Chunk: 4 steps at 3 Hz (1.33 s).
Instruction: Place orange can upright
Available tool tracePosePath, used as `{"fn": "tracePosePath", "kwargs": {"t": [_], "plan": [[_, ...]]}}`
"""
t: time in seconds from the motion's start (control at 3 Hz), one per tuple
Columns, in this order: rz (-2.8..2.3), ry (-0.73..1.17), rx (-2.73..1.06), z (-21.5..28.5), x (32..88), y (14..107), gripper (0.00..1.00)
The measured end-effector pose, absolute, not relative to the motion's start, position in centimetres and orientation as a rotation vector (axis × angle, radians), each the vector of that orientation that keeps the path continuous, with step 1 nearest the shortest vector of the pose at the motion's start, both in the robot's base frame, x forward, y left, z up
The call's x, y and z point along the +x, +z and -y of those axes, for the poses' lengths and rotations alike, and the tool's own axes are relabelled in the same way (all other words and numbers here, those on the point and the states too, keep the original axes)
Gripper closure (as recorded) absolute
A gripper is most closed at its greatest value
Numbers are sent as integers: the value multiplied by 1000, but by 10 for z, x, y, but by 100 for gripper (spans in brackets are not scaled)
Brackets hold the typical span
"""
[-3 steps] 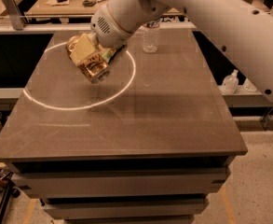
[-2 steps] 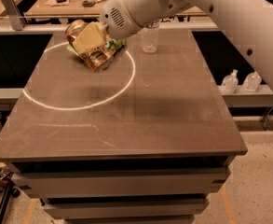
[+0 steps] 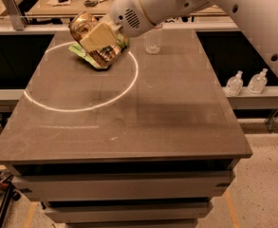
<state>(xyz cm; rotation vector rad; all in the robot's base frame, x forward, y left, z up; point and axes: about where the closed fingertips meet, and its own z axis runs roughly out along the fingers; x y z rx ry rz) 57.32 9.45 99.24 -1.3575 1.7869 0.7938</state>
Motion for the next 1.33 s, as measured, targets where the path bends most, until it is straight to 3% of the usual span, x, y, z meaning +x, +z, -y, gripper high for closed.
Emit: {"fn": "tracePosePath", "kwargs": {"t": [0.67,1.33], "plan": [[-1780,797,-1281,-87,574,990,100],[-1579,819,-1025,-42,579,986,100]]}}
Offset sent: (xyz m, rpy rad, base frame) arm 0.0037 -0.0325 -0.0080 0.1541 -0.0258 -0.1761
